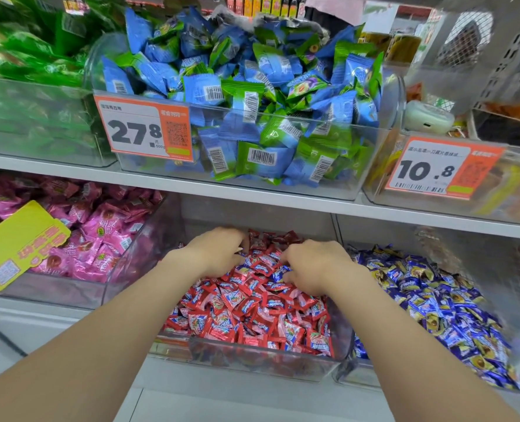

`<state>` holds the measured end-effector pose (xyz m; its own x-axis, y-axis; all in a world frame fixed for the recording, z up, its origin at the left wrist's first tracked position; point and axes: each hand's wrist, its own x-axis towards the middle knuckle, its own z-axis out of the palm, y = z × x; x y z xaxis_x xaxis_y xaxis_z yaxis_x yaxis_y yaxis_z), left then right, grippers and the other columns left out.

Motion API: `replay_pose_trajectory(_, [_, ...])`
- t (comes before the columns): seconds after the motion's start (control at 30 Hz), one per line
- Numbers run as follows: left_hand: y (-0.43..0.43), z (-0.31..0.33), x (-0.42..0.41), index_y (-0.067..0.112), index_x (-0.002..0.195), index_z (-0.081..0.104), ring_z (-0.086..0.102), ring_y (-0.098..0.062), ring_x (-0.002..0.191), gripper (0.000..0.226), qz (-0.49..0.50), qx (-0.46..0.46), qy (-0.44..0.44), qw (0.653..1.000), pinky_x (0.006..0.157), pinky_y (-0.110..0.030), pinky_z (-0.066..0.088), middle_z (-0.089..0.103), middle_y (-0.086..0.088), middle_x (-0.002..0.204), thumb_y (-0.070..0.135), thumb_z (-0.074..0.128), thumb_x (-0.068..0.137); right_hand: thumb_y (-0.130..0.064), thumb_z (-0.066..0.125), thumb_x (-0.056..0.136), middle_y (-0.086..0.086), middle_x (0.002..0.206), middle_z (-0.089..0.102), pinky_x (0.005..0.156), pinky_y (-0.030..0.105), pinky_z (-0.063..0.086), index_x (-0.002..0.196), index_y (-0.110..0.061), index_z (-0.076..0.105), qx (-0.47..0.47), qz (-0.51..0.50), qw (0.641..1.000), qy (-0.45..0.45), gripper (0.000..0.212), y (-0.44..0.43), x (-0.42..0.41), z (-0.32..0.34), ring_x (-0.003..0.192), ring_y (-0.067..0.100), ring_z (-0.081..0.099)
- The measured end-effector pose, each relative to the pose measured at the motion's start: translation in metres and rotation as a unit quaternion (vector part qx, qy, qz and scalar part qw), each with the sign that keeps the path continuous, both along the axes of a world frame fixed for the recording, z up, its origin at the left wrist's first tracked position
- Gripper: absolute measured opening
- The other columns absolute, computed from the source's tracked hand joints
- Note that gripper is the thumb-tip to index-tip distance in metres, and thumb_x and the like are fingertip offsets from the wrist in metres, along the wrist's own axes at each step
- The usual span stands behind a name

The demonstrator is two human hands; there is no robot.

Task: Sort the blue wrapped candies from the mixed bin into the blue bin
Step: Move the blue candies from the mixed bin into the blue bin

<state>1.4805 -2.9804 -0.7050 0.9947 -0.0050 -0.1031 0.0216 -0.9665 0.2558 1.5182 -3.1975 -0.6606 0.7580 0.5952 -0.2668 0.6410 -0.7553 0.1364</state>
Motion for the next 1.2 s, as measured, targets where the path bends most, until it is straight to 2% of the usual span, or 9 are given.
replay_pose_trajectory(0.13, [-0.004, 0.005, -0.006, 0.022, 0.101, 0.069, 0.064, -0.023, 0.094, 0.023, -0.014, -0.045, -0.011, 0.999, 0.087, -0.037, 0.053, 0.071, 0.0, 0.104, 0.029, 0.047, 0.102, -0.051, 0.071, 0.089, -0.005, 0.115, 0.067, 0.08, 0.036, 0.051, 0.11, -0.036, 0.07, 0.081, -0.007, 0.996, 0.032, 0.026, 0.0, 0.003, 0.005, 0.102, 0.024, 0.065])
replay_pose_trajectory(0.27, [-0.004, 0.006, -0.012, 0.02, 0.093, 0.064, 0.061, -0.026, 0.089, 0.037, -0.004, -0.01, 0.018, 1.0, 0.082, -0.039, 0.052, 0.067, -0.005, 0.094, 0.051, 0.048, 0.104, -0.05, 0.067, 0.083, -0.007, 0.082, 0.064, 0.063, 0.033, 0.046, 0.086, -0.03, 0.059, 0.155, -0.015, 0.985, 0.072, 0.022, -0.006, -0.003, 0.014, 0.078, 0.02, 0.062])
replay_pose_trajectory(0.43, [-0.011, 0.008, -0.013, 0.016, 0.08, 0.052, 0.06, -0.031, 0.092, 0.043, -0.002, 0.049, 0.051, 0.998, 0.079, -0.039, 0.05, 0.052, -0.003, 0.086, 0.053, 0.055, 0.103, -0.046, 0.064, 0.087, 0.002, 0.074, 0.063, 0.065, 0.037, 0.048, 0.084, -0.021, 0.055, 0.274, -0.027, 0.958, 0.086, 0.026, -0.013, -0.017, 0.02, 0.073, 0.02, 0.057])
replay_pose_trajectory(0.63, [-0.012, 0.014, -0.018, 0.006, 0.114, 0.063, 0.06, -0.031, 0.104, 0.047, -0.024, 0.042, 0.086, 0.995, 0.089, -0.042, 0.052, 0.062, -0.01, 0.109, 0.051, 0.063, 0.099, -0.028, 0.064, 0.093, 0.004, 0.082, 0.066, 0.058, 0.028, 0.039, 0.103, -0.021, 0.054, 0.293, -0.013, 0.948, 0.126, 0.016, -0.012, -0.028, 0.013, 0.071, 0.008, 0.053])
replay_pose_trajectory(0.77, [-0.01, 0.029, -0.032, 0.015, 0.099, 0.056, 0.054, -0.02, 0.087, 0.032, -0.015, -0.062, -0.01, 0.998, 0.076, -0.036, 0.041, 0.055, 0.001, 0.093, 0.047, 0.06, 0.102, -0.025, 0.055, 0.097, 0.007, 0.087, 0.074, 0.059, 0.03, 0.054, 0.11, -0.019, 0.071, 0.346, -0.067, 0.925, 0.139, 0.021, -0.006, -0.027, 0.012, 0.06, 0.011, 0.059])
replay_pose_trajectory(0.83, [-0.012, 0.039, -0.041, 0.018, 0.09, 0.056, 0.052, -0.011, 0.075, 0.029, -0.011, -0.147, -0.101, 0.984, 0.071, -0.035, 0.039, 0.056, 0.003, 0.083, 0.044, 0.063, 0.101, -0.022, 0.052, 0.102, 0.015, 0.083, 0.072, 0.05, 0.033, 0.05, 0.103, -0.008, 0.075, 0.442, -0.153, 0.858, 0.21, 0.027, 0.001, -0.028, 0.013, 0.055, 0.015, 0.05])
replay_pose_trajectory(0.97, [-0.029, 0.053, -0.06, 0.023, 0.096, 0.064, 0.054, -0.005, 0.077, 0.014, -0.015, -0.222, -0.194, 0.956, 0.069, -0.025, 0.04, 0.061, 0.007, 0.085, 0.036, 0.068, 0.099, -0.032, 0.054, 0.11, 0.012, 0.082, 0.058, 0.042, 0.023, 0.031, 0.112, -0.001, 0.065, 0.589, -0.267, 0.565, 0.512, 0.032, 0.015, -0.042, 0.024, 0.057, 0.017, 0.044])
replay_pose_trajectory(1.1, [-0.042, 0.063, -0.069, 0.033, 0.103, 0.071, 0.063, -0.002, 0.089, 0.006, -0.02, -0.205, -0.228, 0.952, 0.077, -0.03, 0.047, 0.07, 0.013, 0.09, 0.035, 0.069, 0.098, -0.04, 0.065, 0.103, 0.012, 0.082, 0.063, 0.04, 0.02, 0.031, 0.116, -0.003, 0.071, 0.578, -0.267, 0.535, 0.555, 0.04, 0.009, -0.048, 0.03, 0.057, 0.015, 0.044])
replay_pose_trajectory(1.2, [-0.053, 0.076, -0.077, 0.034, 0.114, 0.075, 0.072, -0.003, 0.093, 0.016, -0.027, -0.315, -0.173, 0.933, 0.085, -0.023, 0.053, 0.078, 0.014, 0.094, 0.028, 0.069, 0.1, -0.029, 0.07, 0.101, 0.012, 0.081, 0.061, 0.036, 0.017, 0.028, 0.121, -0.004, 0.071, 0.594, -0.274, 0.519, 0.55, 0.032, -0.012, -0.044, 0.032, 0.053, 0.012, 0.041])
